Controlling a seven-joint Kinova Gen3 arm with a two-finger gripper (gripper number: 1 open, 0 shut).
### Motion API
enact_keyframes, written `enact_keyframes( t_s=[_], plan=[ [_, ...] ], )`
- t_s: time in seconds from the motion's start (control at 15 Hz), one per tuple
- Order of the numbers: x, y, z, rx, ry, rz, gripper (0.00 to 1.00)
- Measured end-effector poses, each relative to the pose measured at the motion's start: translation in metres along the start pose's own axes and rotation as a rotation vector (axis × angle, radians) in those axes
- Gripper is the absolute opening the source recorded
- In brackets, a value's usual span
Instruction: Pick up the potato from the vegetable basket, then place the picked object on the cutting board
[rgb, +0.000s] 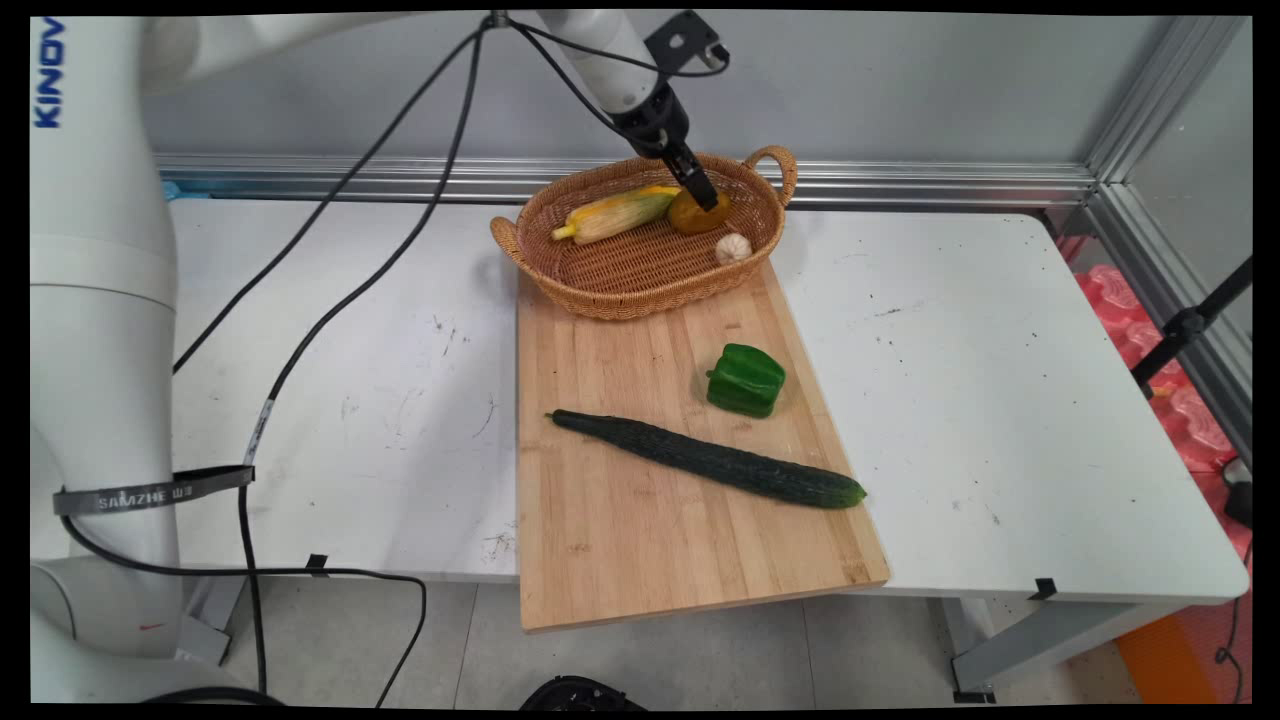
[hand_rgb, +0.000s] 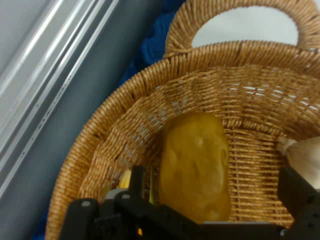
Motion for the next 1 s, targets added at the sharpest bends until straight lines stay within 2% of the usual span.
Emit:
enact_keyframes(
  t_s=[0.6,0.67,1.0],
  plan=[
    [0.005,-0.003,0.042,-0.005,-0.057,0.018,1.0],
    [0.006,-0.003,0.044,-0.007,-0.056,0.023,0.0],
    [0.012,-0.008,0.028,-0.002,-0.034,0.046,0.0]
  ],
)
